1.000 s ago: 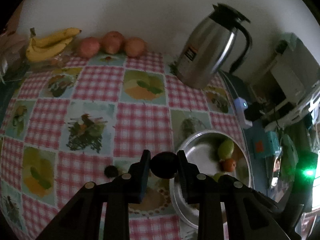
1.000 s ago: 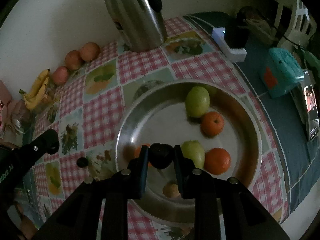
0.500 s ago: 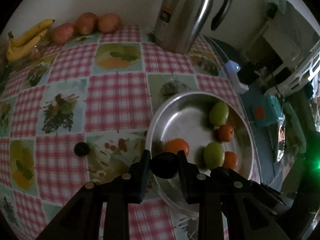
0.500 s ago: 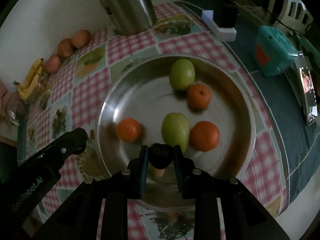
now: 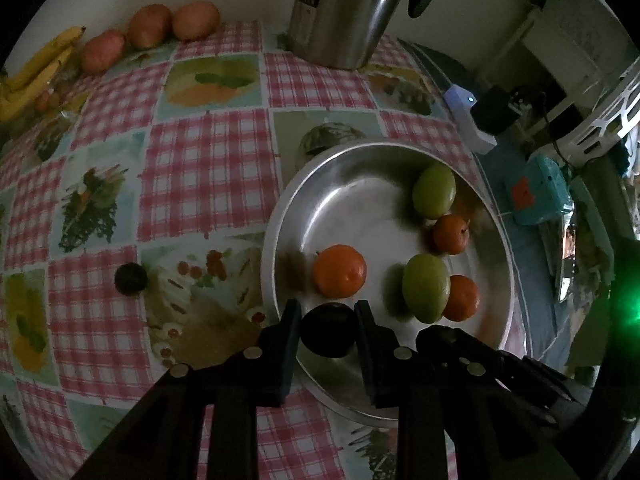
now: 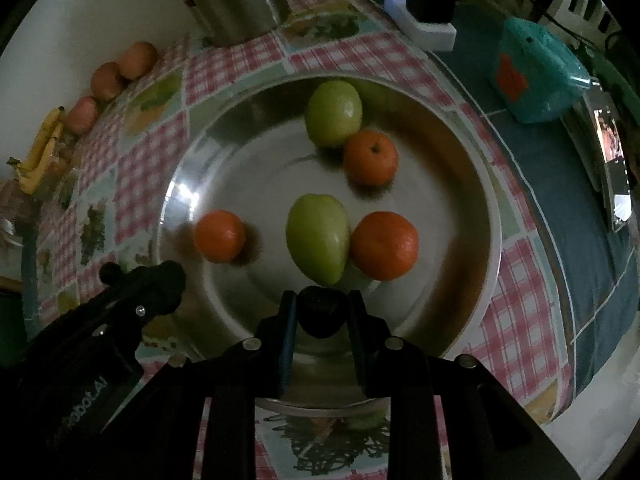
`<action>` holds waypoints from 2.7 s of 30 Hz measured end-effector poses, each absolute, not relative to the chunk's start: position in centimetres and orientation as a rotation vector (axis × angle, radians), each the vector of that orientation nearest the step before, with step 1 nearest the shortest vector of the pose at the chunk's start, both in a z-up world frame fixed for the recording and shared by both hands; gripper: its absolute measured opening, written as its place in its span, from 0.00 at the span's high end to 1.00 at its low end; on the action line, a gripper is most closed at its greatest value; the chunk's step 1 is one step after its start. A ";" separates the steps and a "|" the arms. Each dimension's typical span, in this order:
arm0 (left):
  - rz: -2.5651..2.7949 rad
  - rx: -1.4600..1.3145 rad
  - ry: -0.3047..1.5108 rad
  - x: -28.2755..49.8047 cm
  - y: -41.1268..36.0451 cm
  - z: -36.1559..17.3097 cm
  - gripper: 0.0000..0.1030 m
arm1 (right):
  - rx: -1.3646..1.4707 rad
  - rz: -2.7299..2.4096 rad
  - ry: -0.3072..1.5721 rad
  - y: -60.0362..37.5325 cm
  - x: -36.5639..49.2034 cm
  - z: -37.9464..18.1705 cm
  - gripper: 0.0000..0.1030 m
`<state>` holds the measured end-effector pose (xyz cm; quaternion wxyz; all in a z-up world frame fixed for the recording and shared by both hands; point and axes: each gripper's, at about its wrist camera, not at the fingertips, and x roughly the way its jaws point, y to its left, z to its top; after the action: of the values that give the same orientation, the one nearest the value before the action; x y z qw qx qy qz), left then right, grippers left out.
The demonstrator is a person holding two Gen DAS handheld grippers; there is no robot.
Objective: Organize fruits
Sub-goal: 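Lower the dark plum into the bowl and open the right tool, then move both open tools back from the bowl toward the loose dark plum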
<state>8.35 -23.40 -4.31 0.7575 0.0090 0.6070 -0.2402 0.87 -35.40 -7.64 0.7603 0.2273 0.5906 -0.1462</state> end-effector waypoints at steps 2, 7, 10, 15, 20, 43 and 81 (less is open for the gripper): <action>-0.524 0.019 1.329 8.3 -23.4 -4.5 0.72 | 0.494 -0.321 1.295 -35.5 0.9 -7.9 0.74; -0.524 0.014 1.336 8.4 -23.3 -4.6 0.72 | 0.484 -0.328 1.311 -35.5 1.0 -8.1 0.74; -0.525 0.013 1.338 8.5 -23.3 -4.6 0.72 | 0.482 -0.333 1.324 -35.5 1.0 -8.4 0.74; -0.525 0.011 1.342 8.6 -23.2 -4.6 0.71 | 0.481 -0.338 1.335 -35.8 1.2 -8.7 0.74; -0.525 0.007 1.354 8.7 -23.1 -4.7 0.71 | 0.483 -0.339 1.340 -36.0 1.4 -8.8 0.74; -0.364 0.001 1.361 10.2 -20.2 -4.7 0.25 | 0.464 -0.347 1.329 -36.2 1.4 -8.3 0.42; -0.153 0.214 1.186 11.2 -12.7 -2.2 0.00 | 0.372 -0.330 1.200 -34.9 2.1 -6.6 0.07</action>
<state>11.18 -12.69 -2.24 0.8212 0.1004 0.5572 -0.0721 2.12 -34.86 -6.56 0.7963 0.1730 0.5589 -0.1534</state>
